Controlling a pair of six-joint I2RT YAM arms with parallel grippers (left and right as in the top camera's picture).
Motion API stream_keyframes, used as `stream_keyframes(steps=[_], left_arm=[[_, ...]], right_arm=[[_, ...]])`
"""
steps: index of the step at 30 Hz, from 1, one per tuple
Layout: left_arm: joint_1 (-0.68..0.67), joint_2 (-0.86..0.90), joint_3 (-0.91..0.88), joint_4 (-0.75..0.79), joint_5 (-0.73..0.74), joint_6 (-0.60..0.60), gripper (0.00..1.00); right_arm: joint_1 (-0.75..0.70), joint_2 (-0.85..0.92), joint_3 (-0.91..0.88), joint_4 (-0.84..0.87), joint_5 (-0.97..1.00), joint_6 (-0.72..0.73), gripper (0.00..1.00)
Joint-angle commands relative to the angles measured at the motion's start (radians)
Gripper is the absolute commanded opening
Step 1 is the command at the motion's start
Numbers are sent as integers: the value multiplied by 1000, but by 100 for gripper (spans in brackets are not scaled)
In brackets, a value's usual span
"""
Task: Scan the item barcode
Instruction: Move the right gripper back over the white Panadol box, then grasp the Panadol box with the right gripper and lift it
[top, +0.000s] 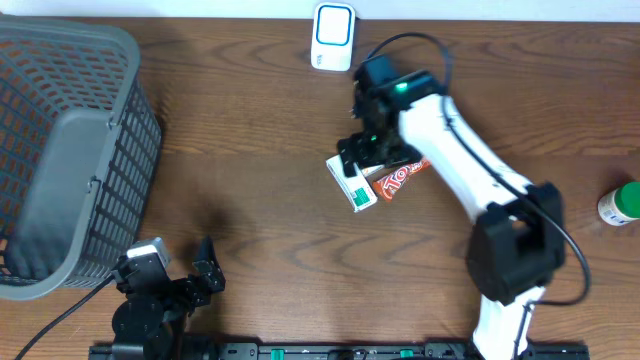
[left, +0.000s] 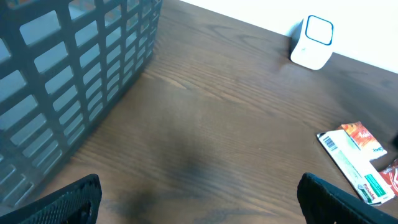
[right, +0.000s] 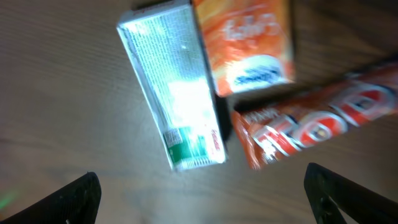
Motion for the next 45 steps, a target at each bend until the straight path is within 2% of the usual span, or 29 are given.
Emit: stream_keyframes(steps=[1, 18, 22, 26, 30, 36, 45], left_arm=[[-3, -1, -1, 0, 9, 13, 98], [-3, -1, -1, 0, 9, 13, 98], [-3, -1, -1, 0, 9, 13, 98], [-3, -1, -1, 0, 9, 13, 98], [-3, -1, -1, 0, 9, 13, 98], [-3, -1, -1, 0, 9, 13, 98], [-3, -1, -1, 0, 9, 13, 98]], right_arm=[[44, 74, -5, 18, 42, 6, 99], [92, 212, -48, 131, 77, -10, 98], [91, 216, -113, 193, 80, -10, 80], [90, 216, -160, 208, 80, -14, 49], [92, 214, -158, 174, 72, -27, 36], [89, 196, -56, 23, -112, -141, 31], [69, 87, 74, -127, -417, -349, 41]])
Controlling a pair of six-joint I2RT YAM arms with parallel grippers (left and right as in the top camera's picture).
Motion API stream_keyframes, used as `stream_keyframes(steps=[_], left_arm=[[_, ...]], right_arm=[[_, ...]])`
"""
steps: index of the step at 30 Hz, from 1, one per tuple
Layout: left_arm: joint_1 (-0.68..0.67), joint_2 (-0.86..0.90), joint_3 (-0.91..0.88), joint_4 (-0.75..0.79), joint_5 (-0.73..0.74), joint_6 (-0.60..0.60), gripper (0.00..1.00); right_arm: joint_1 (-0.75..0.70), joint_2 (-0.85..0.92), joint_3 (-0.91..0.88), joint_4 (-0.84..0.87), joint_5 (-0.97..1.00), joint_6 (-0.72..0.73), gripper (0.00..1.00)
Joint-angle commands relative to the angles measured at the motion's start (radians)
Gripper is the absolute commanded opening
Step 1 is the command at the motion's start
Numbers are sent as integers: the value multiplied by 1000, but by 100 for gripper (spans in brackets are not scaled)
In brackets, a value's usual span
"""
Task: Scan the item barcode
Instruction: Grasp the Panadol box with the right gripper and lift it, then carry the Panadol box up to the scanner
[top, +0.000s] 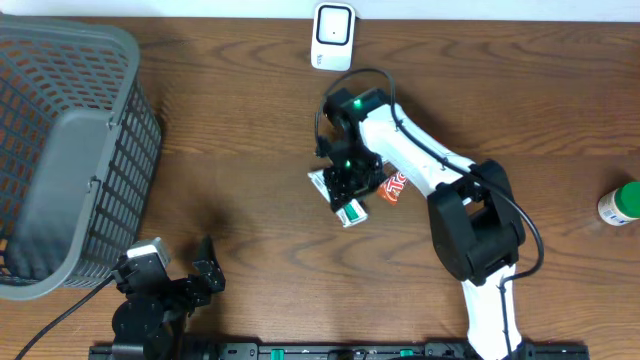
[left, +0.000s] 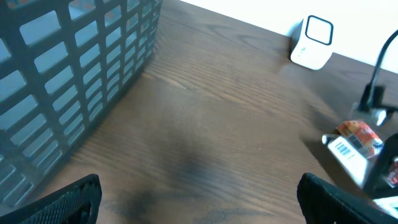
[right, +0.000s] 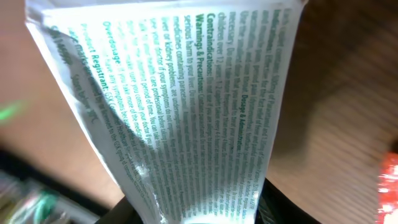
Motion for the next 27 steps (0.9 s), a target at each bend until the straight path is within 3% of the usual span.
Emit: stream_keyframes(steps=[1, 17, 27], left_arm=[[-3, -1, -1, 0, 9, 13, 98], [-3, -1, -1, 0, 9, 13, 98], [-3, -1, -1, 0, 9, 13, 98]], right_arm=[[-13, -95, 47, -33, -202, -120, 42], [-13, -258, 47, -138, -502, -245, 47], [-13, -258, 47, -144, -521, -255, 44]])
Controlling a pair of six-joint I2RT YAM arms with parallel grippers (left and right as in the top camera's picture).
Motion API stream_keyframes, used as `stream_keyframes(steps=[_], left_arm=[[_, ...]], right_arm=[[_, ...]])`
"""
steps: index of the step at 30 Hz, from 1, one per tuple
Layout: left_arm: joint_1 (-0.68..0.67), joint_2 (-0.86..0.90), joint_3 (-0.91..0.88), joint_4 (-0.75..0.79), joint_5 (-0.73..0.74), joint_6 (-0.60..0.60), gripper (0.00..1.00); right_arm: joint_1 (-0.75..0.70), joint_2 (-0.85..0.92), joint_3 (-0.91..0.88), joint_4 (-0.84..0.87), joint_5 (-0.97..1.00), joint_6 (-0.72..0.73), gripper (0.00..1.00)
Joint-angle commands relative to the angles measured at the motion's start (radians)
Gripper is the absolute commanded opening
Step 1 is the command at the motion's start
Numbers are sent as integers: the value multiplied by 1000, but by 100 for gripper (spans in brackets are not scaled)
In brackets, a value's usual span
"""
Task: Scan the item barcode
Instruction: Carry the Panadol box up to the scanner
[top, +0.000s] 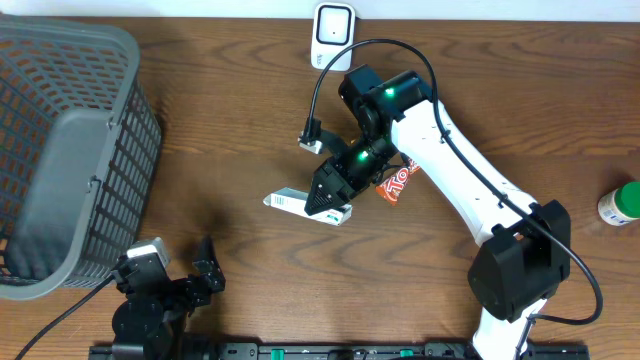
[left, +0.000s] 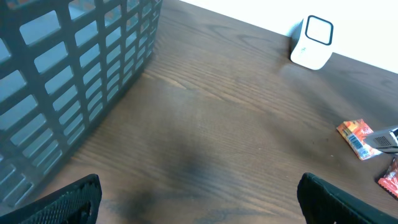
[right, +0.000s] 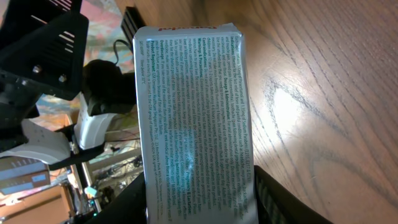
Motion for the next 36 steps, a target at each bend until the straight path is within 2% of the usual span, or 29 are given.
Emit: stream_keyframes(steps=[1, 12, 23, 28, 33, 36], left_arm=[[-3, -1, -1, 0, 9, 13, 98], [-3, -1, -1, 0, 9, 13, 98], [-3, -1, -1, 0, 9, 13, 98], [-3, -1, -1, 0, 9, 13, 98], [-3, -1, -1, 0, 9, 13, 98], [-3, -1, -1, 0, 9, 13, 98]], right_arm=[[-6, -23, 16, 0, -44, -26, 43], [-36, -23, 16, 0, -124, -60, 36], [-82, -23, 16, 69, -208, -58, 37], [-119, -23, 16, 185, -232, -32, 36], [-152, -23, 16, 401, -31, 79, 36], [-158, -23, 16, 497, 31, 92, 38]])
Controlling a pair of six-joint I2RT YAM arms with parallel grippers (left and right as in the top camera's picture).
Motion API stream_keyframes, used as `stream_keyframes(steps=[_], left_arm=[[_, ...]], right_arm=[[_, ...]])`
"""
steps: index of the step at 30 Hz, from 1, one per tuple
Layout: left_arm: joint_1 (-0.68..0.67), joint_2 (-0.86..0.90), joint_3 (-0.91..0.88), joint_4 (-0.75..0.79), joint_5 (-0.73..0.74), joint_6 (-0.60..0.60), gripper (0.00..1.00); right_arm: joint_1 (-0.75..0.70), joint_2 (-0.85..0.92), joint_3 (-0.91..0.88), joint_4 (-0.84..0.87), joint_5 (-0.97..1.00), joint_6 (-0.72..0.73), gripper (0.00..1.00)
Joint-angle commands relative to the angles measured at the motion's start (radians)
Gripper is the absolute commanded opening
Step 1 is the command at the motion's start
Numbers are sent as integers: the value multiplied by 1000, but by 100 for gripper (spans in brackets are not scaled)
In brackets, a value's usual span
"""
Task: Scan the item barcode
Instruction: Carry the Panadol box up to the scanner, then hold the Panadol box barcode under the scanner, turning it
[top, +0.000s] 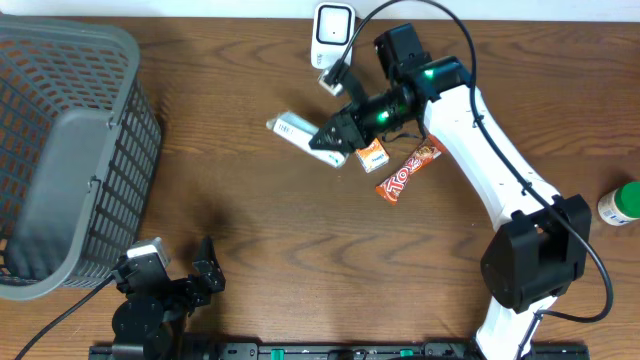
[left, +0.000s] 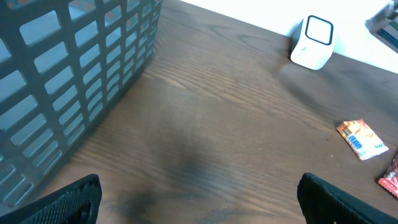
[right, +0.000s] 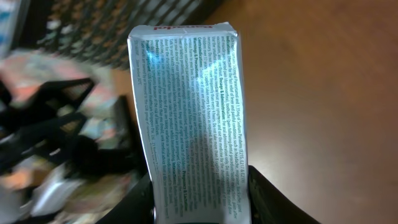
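My right gripper (top: 335, 135) is shut on a white medicine box (top: 300, 133) with green print, held in the air near the top middle of the table. In the right wrist view the box (right: 196, 118) fills the frame between my two fingers (right: 140, 199). The white barcode scanner (top: 333, 36) stands at the back edge, just beyond and right of the box; it also shows in the left wrist view (left: 314, 42). My left gripper (left: 199, 199) rests open at the front left over bare wood.
A grey mesh basket (top: 65, 150) fills the left side. A small orange packet (top: 373, 155) and a red candy bar (top: 408, 170) lie on the table under my right arm. A green-capped bottle (top: 620, 203) stands at the right edge.
My right gripper has carried the medicine box from low over the table's middle up toward the back, close to the scanner. The left arm has not moved.
My right gripper first hovered open over the box, orange packet and candy bar lying together. Then it was shut on the box at the table. Later it held the box lifted and tilted to the left, and now holds it near the scanner.
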Motion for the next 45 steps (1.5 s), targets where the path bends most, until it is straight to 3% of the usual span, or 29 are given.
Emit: stream_keyframes(steps=[1, 13, 25, 45], left_arm=[[-3, -1, -1, 0, 9, 13, 98], [-3, -1, -1, 0, 9, 13, 98], [-3, -1, -1, 0, 9, 13, 98], [-3, -1, -1, 0, 9, 13, 98]], right_arm=[[-10, -23, 16, 90, 108, 58, 38], [-8, -1, 16, 370, 606, 85, 38], [-40, 154, 16, 673, 893, 71, 42], [-17, 251, 17, 1038, 1261, -202, 47]])
